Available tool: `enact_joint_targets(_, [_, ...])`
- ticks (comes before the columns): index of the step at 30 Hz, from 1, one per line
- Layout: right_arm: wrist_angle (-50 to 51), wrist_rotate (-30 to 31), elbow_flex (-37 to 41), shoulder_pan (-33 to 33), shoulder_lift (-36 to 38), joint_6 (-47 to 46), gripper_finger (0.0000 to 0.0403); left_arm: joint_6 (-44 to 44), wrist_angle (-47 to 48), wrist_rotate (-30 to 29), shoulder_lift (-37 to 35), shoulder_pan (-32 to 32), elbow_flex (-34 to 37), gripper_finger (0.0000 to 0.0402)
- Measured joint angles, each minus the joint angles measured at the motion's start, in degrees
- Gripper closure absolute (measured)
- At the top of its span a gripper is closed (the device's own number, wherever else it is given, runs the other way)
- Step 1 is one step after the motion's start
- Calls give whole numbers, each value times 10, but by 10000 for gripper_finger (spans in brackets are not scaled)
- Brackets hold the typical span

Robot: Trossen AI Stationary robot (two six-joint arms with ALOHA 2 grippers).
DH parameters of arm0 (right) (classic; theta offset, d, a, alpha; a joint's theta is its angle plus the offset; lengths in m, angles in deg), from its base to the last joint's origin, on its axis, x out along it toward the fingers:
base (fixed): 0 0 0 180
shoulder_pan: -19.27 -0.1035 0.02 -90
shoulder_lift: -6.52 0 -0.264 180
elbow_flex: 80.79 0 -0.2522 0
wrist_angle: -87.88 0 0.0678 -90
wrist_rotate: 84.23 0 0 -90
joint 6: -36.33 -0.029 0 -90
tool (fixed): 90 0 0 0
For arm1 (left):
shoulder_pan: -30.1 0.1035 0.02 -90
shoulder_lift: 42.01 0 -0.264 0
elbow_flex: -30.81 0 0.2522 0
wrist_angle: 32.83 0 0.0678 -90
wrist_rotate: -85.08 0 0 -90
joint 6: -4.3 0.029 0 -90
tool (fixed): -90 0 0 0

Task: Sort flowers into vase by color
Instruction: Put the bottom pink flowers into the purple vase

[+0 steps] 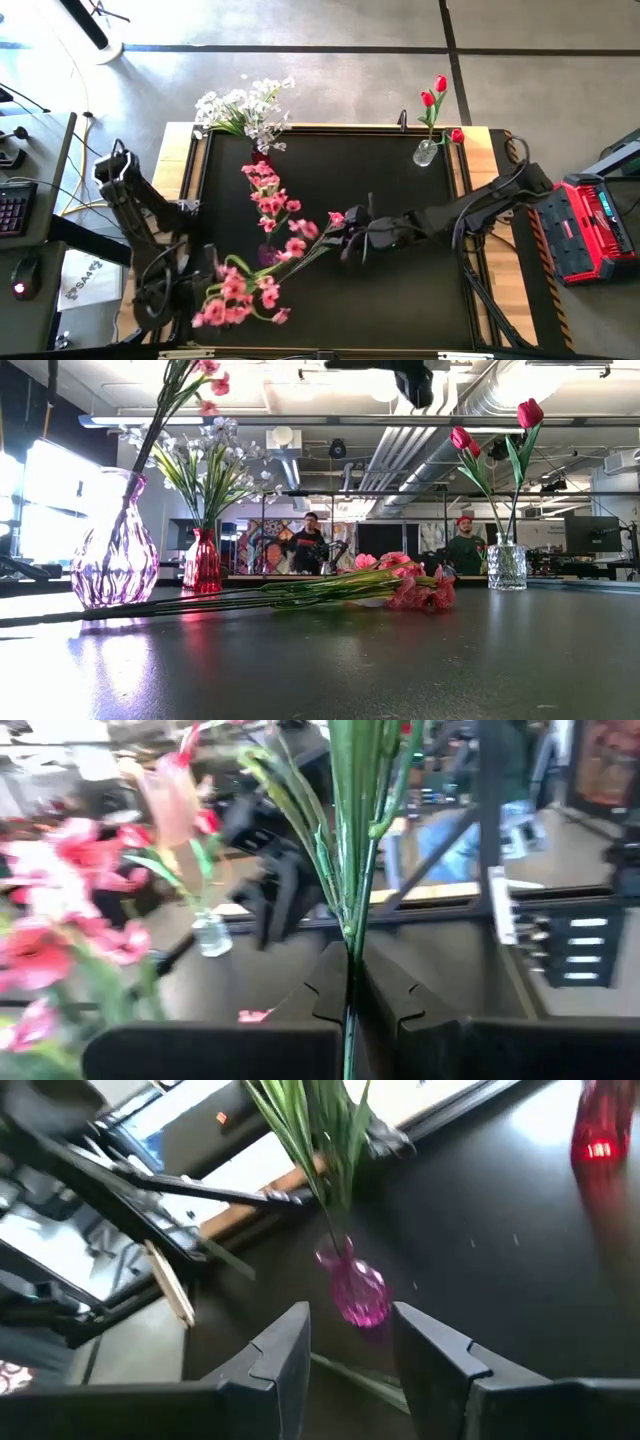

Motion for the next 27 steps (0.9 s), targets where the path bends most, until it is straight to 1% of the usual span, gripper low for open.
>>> enact_joint_targets(3, [9, 12, 0, -10, -24, -30, 274, -1, 28, -75, -1, -33, 1, 401])
enact_joint_targets(5, [10, 25, 0, -16, -42, -52, 274, -26, 64, -137, -5, -55, 1, 401])
enact_joint_targets(6, [10, 31, 0, -19, -51, -65, 274, -54, 96, -141, -10, -60, 1, 401])
enact_joint_targets(7, [9, 41, 0, -22, -61, -80, 274, -97, 141, -142, -15, -59, 1, 401])
enact_joint_targets(11, [9, 71, 0, -32, -102, -152, 274, -334, 348, -143, -18, -40, 7, 401])
enact_joint_targets(13, [11, 75, 0, -38, -119, -195, 274, -427, 417, -142, -18, -31, 13, 401])
enact_joint_targets(15, [8, 85, 0, -47, -132, -232, 274, -482, 455, -143, -23, -26, 13, 401])
enact_joint_targets(17, [9, 94, 0, -59, -140, -250, 274, -494, 461, -144, -29, -25, 13, 401])
enact_joint_targets(20, [24, 104, 0, -75, -147, -274, 274, -479, 454, -142, -51, -24, 12, 401])
enact_joint_targets(22, [38, 111, 0, -83, -147, -285, 274, -455, 435, -144, -72, -24, 5, 401])
enact_joint_targets(25, [52, 139, 0, -92, -147, -287, 274, -386, 410, -144, -97, -22, 5, 401])
enact_joint_targets(27, [61, 144, 0, -93, -147, -287, 274, -370, 409, -144, -107, -14, 6, 401])
